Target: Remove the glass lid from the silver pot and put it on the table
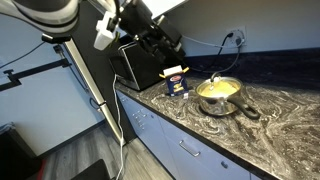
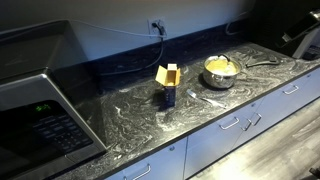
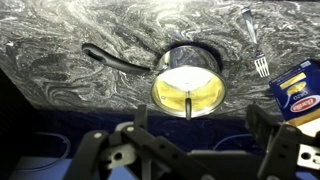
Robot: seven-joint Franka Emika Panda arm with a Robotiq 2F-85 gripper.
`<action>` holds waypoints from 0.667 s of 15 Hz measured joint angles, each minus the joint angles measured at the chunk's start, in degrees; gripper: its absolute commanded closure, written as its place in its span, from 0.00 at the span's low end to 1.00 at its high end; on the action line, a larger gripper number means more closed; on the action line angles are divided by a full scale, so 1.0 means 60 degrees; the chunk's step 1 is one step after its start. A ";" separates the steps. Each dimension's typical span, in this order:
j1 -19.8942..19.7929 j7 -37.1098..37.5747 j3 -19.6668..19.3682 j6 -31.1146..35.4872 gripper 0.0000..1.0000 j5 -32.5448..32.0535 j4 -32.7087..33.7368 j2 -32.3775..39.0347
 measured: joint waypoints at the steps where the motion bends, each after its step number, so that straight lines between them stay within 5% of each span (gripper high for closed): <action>1: -0.0113 0.0000 0.0000 0.0099 0.00 -0.0092 0.0260 0.0501; 6: -0.0331 -0.0014 -0.0127 0.0141 0.00 -0.0205 0.1942 0.2736; 10: -0.0322 -0.0014 -0.0154 0.0141 0.00 -0.0205 0.2078 0.2976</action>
